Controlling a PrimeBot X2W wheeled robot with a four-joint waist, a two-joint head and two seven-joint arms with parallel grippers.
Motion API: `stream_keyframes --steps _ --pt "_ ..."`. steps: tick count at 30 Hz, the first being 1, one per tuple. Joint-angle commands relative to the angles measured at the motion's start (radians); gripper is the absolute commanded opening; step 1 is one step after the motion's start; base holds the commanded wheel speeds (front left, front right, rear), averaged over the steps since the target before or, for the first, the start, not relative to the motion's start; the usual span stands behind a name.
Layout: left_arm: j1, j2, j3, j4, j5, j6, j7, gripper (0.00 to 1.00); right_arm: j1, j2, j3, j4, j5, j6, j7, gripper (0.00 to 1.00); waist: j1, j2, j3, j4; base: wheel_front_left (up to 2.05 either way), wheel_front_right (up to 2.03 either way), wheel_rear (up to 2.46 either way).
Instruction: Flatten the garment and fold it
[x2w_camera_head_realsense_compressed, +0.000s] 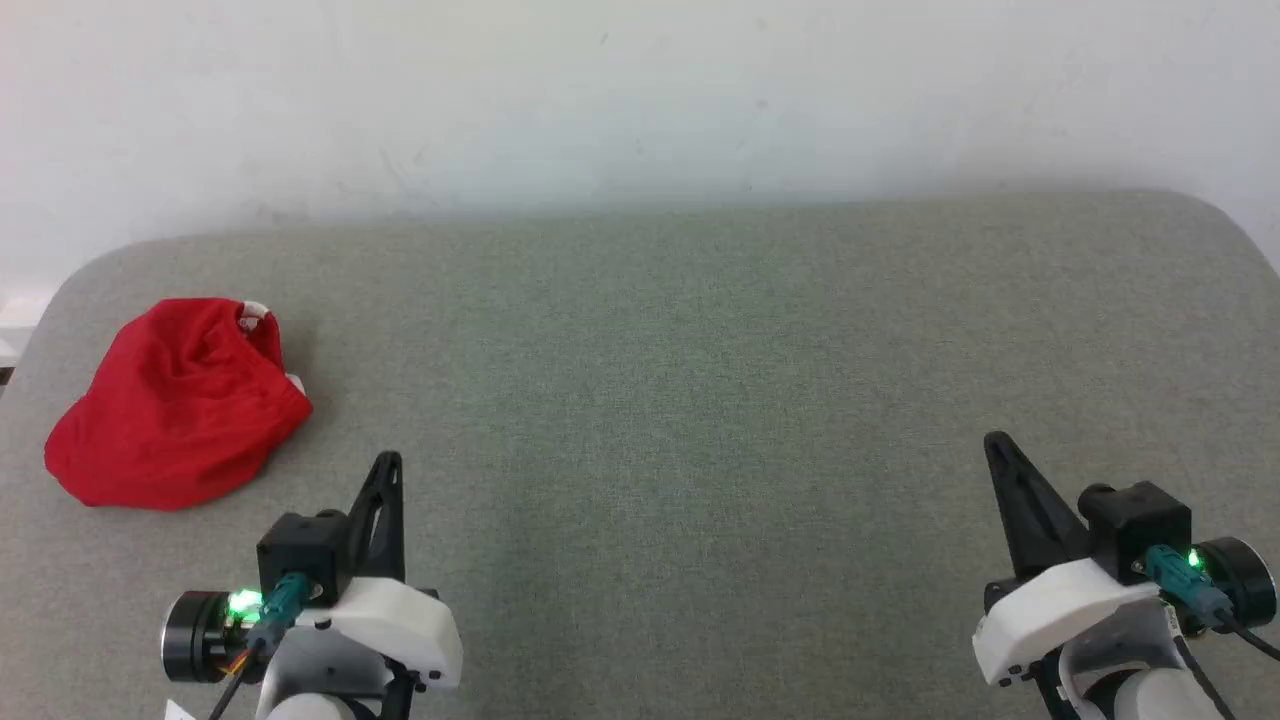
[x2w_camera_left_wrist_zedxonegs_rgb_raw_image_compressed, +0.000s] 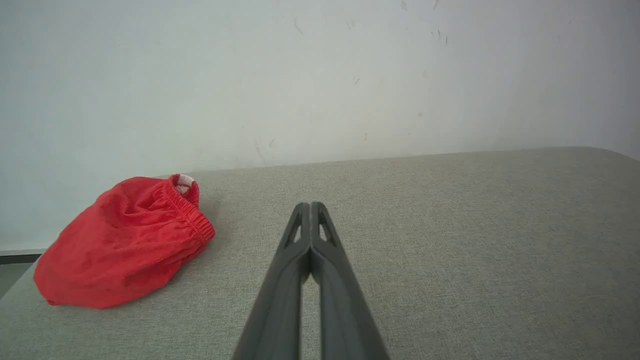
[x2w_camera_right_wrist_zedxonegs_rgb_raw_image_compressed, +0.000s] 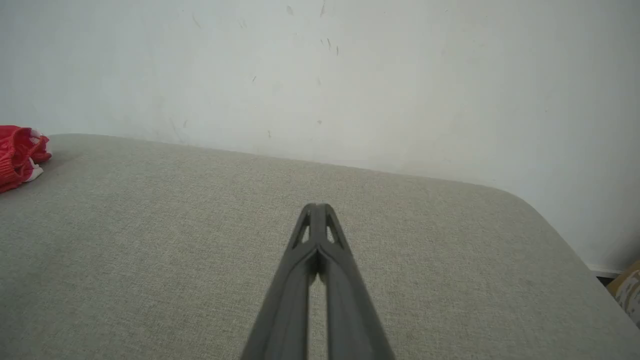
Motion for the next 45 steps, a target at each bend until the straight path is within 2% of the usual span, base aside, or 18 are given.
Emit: stream_keyframes --steps 1,38,39,45 --pt "0.006 -0.002 0.003 -0.005 0.006 -0.002 0.000 0.00 -0.001 0.003 0.000 -0.007 -0.007 -0.002 0.000 0.00 0.0000 -0.0001 0.000 0.000 0.00 0.00 0.00" --pt "0.006 -0.002 0.003 -0.005 0.006 -0.002 0.000 0.00 -0.001 0.003 0.000 -0.007 -0.007 -0.002 0.000 0.00 0.0000 -0.0001 0.000 0.000 0.00 0.00 0.00" --pt "0.000 0.000 0.000 0.000 0.000 0.000 0.000 1.00 0.000 0.000 0.000 0.000 0.000 0.000 0.000 1.00 0.0000 -0.0001 0.000 0.000 0.00 0.00 0.00" --pt "0.001 0.000 -0.006 0.005 -0.008 0.003 -0.007 1.00 0.005 0.000 -0.002 0.008 0.014 0.000 -0.007 1.00 0.0000 -0.0001 0.000 0.000 0.00 0.00 0.00"
